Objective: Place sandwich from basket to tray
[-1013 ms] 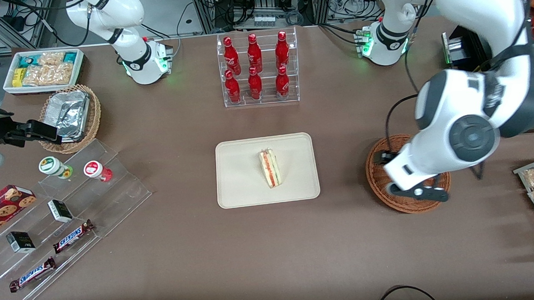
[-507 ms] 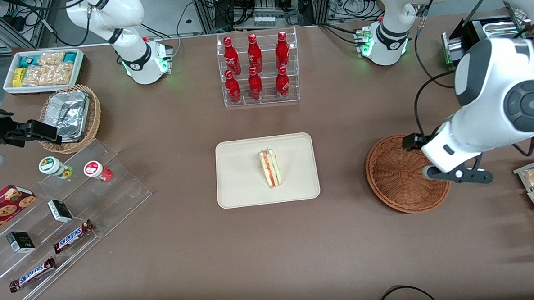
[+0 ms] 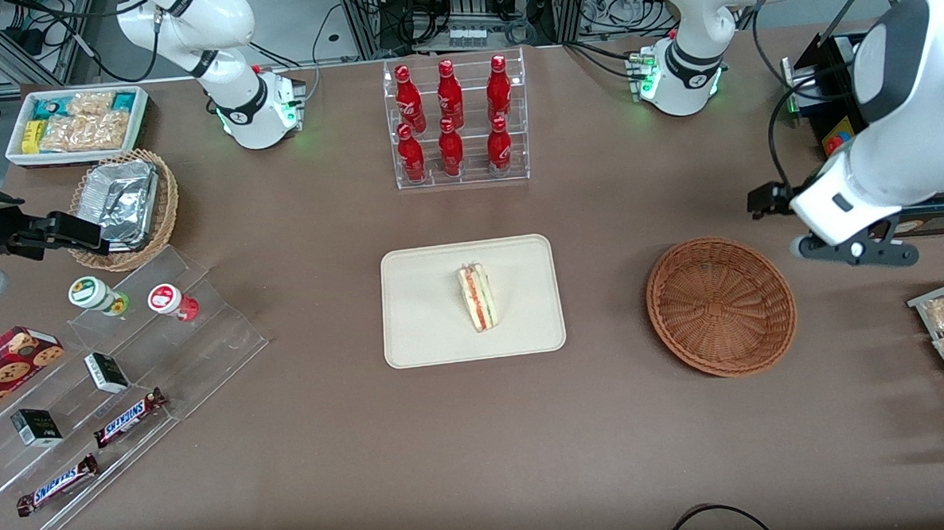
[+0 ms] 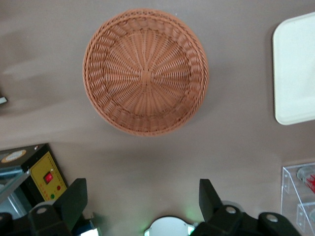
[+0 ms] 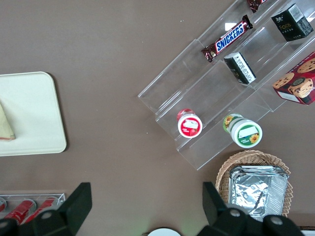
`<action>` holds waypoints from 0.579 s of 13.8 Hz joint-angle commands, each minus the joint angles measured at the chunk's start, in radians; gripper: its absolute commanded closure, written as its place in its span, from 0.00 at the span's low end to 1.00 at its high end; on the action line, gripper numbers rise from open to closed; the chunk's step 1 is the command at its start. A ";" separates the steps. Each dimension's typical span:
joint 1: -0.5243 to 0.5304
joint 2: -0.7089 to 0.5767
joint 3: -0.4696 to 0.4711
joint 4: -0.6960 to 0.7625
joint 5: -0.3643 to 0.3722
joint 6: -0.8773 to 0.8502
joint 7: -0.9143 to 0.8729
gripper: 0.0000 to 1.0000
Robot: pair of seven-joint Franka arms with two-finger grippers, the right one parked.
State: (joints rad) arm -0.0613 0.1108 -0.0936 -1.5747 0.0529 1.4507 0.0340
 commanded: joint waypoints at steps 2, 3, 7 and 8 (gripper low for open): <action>0.035 -0.052 -0.034 -0.021 0.010 -0.030 0.012 0.00; 0.035 -0.059 -0.032 -0.018 0.010 -0.038 0.012 0.00; 0.021 -0.092 0.017 -0.015 0.004 -0.062 0.011 0.00; 0.021 -0.098 0.018 -0.015 0.004 -0.068 0.011 0.00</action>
State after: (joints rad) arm -0.0415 0.0483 -0.0794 -1.5774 0.0530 1.4062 0.0340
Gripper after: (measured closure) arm 0.000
